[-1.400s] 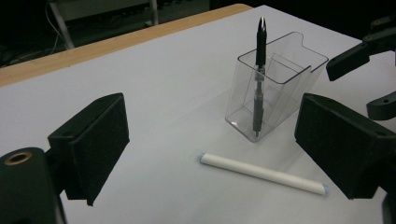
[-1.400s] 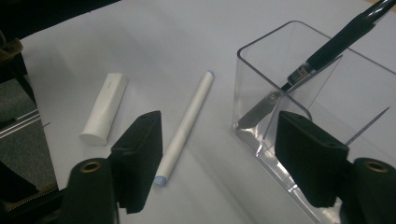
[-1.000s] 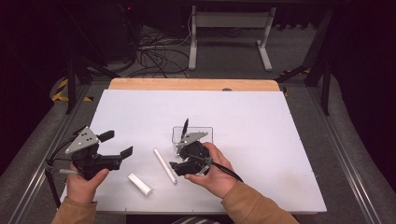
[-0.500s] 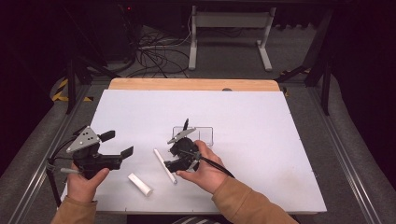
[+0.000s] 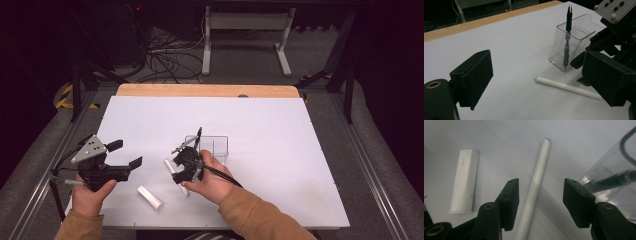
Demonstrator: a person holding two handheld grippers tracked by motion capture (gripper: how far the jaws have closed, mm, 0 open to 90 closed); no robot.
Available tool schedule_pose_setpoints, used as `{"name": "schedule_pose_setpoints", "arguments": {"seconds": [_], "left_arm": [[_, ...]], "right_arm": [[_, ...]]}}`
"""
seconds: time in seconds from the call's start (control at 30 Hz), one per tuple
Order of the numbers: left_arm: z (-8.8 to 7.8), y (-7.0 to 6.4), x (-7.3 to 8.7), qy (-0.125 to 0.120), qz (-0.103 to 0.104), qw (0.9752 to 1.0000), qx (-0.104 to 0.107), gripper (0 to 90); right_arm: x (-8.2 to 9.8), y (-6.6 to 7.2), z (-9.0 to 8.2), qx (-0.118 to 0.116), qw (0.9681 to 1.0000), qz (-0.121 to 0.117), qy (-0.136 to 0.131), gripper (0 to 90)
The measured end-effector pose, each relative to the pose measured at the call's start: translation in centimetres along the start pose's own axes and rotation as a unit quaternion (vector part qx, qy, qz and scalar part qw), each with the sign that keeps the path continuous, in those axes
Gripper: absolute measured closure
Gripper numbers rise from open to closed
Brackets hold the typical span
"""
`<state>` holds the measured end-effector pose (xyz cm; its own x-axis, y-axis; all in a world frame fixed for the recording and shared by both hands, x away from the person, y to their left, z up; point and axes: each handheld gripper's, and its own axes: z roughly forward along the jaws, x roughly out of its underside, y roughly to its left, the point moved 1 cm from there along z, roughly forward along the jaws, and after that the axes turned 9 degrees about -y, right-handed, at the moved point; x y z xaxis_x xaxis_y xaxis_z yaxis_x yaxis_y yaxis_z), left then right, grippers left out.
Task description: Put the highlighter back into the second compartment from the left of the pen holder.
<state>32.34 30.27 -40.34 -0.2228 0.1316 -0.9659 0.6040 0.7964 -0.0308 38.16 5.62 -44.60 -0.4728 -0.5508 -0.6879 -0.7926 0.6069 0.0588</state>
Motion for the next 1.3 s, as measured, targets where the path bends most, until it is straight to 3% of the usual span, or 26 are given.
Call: {"name": "schedule_pose_setpoints", "arguments": {"seconds": [0.33,0.63,1.1,1.3], "left_arm": [[0.0,0.2,0.1,0.001,0.001,1.0000,-0.005,10.6],[0.0,0.2,0.1,0.004,0.002,1.0000,-0.005,10.7],[0.0,0.2,0.2,0.003,0.004,1.0000,-0.005,10.6],[0.0,0.2,0.2,0.003,0.002,1.0000,-0.005,10.7]], "right_arm": [[-0.1,0.2,1.1,0.001,1.0000,-0.001,0.007,49.9],[-0.1,0.6,2.2,0.007,0.9995,-0.005,0.029,56.0],[-0.1,0.9,3.7,0.022,0.9984,0.019,0.049,67.7],[-0.1,1.0,3.7,0.042,0.9976,0.029,0.048,73.6]]}}
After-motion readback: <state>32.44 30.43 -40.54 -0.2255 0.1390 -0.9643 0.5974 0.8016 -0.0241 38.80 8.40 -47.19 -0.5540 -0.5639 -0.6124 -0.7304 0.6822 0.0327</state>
